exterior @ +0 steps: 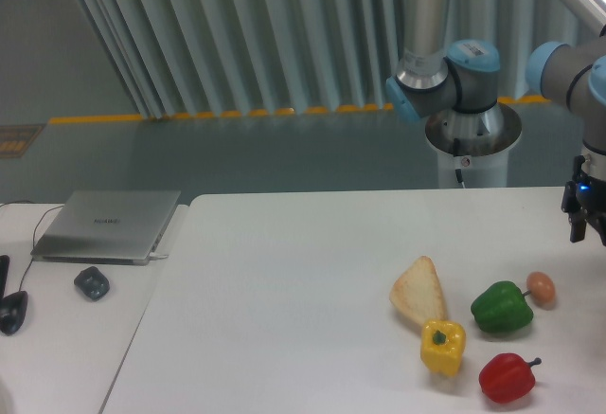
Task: Place the triangular bread in the basket
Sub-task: 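Move the open gripper in from the side toward the bread slice, then lower the open gripper over the triangular bread slice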
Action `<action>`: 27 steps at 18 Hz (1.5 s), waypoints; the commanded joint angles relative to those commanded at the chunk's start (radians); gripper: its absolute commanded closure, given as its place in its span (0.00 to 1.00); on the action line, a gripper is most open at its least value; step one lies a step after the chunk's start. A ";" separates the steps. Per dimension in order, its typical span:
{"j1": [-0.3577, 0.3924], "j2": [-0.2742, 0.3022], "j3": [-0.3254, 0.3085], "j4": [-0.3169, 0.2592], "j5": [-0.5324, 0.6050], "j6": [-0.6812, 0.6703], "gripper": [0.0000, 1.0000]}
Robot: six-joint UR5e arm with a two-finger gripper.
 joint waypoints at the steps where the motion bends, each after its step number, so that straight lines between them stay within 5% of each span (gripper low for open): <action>1: -0.002 -0.002 -0.002 0.003 -0.002 -0.006 0.00; 6: -0.043 -0.008 0.000 -0.009 -0.022 -0.053 0.00; 12: -0.213 -0.023 -0.009 -0.014 0.004 -0.504 0.00; 20: -0.233 0.023 -0.077 -0.054 -0.034 -0.731 0.00; 23: -0.287 0.011 -0.078 -0.043 -0.028 -0.907 0.00; 27: -0.336 -0.020 -0.081 -0.035 -0.026 -0.972 0.00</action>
